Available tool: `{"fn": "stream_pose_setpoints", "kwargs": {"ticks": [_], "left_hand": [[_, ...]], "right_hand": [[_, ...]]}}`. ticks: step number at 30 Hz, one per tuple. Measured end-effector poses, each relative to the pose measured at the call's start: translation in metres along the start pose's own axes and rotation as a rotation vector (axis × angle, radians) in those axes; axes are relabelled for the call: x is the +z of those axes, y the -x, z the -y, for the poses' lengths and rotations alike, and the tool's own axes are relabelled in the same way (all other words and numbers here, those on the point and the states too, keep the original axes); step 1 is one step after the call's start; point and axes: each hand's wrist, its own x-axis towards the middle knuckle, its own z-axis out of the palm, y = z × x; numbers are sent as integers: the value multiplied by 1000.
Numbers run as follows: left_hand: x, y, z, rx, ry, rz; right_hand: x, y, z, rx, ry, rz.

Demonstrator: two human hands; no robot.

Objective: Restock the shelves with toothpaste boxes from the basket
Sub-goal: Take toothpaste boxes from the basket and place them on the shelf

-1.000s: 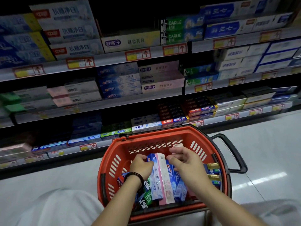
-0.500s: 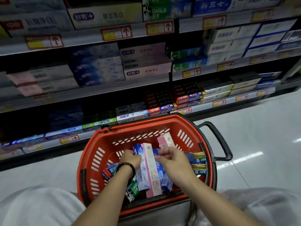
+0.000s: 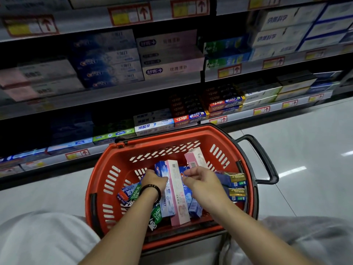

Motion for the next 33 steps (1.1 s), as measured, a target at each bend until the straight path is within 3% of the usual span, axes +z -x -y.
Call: {"fn": "stream_pose_setpoints", "kwargs": {"ticks": [18, 33], "left_hand": [[-22, 37, -20, 36, 18, -4], [-68, 76, -35, 26, 312, -112]], "right_hand": [[0, 3, 4, 21, 61, 15], [-2, 15, 3, -11, 140, 46]]}}
